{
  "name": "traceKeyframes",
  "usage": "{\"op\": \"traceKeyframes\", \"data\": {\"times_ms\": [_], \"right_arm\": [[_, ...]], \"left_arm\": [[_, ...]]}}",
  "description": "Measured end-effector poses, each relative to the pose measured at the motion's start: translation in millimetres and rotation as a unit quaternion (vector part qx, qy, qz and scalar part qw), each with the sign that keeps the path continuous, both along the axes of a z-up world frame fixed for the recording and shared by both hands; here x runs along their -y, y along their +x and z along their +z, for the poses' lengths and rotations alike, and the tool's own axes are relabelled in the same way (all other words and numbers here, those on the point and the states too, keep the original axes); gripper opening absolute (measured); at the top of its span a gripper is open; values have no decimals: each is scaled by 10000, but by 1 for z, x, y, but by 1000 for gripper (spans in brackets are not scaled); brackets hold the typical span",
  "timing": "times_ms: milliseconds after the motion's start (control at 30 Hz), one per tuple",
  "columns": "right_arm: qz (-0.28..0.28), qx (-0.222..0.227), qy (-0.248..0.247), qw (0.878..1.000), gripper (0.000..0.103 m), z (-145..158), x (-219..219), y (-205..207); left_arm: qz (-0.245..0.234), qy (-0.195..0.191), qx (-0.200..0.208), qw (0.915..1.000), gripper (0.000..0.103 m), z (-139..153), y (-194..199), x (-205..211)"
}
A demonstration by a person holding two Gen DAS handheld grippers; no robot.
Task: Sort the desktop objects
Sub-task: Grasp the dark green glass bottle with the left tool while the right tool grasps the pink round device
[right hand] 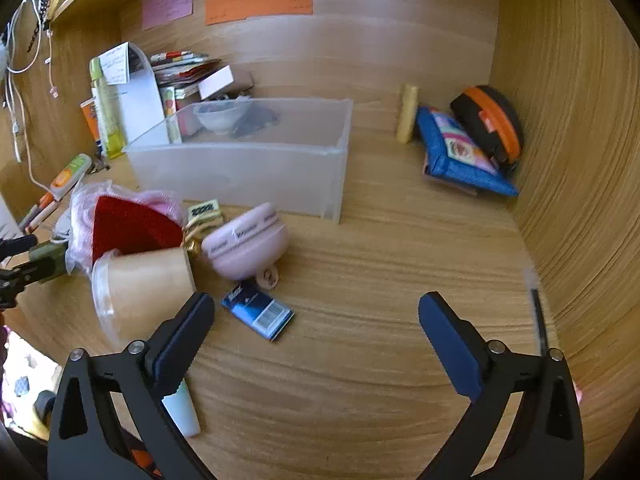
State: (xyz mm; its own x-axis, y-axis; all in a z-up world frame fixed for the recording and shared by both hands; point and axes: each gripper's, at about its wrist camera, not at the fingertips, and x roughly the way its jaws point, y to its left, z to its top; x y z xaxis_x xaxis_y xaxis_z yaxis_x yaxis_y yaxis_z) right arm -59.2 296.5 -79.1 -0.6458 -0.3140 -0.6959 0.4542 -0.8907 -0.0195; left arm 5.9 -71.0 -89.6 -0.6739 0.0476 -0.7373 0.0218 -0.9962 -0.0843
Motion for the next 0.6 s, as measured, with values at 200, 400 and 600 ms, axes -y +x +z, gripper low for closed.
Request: {"op": "traceKeyframes", "data": {"times_ms": [200, 400, 600], "right_arm": [[184, 158, -86, 9997, 93, -2, 11, -14], [495, 427, -175, 9977, 88, -8, 29, -40], [691, 761, -396, 9939, 84, -13, 38, -60]], "left_arm": [[27, -34, 17, 10000, 90, -4, -1, -4], [87, -10, 140, 9999, 80, -10, -4, -5], [198, 79, 134, 9997, 71, -13, -7, 1]]}}
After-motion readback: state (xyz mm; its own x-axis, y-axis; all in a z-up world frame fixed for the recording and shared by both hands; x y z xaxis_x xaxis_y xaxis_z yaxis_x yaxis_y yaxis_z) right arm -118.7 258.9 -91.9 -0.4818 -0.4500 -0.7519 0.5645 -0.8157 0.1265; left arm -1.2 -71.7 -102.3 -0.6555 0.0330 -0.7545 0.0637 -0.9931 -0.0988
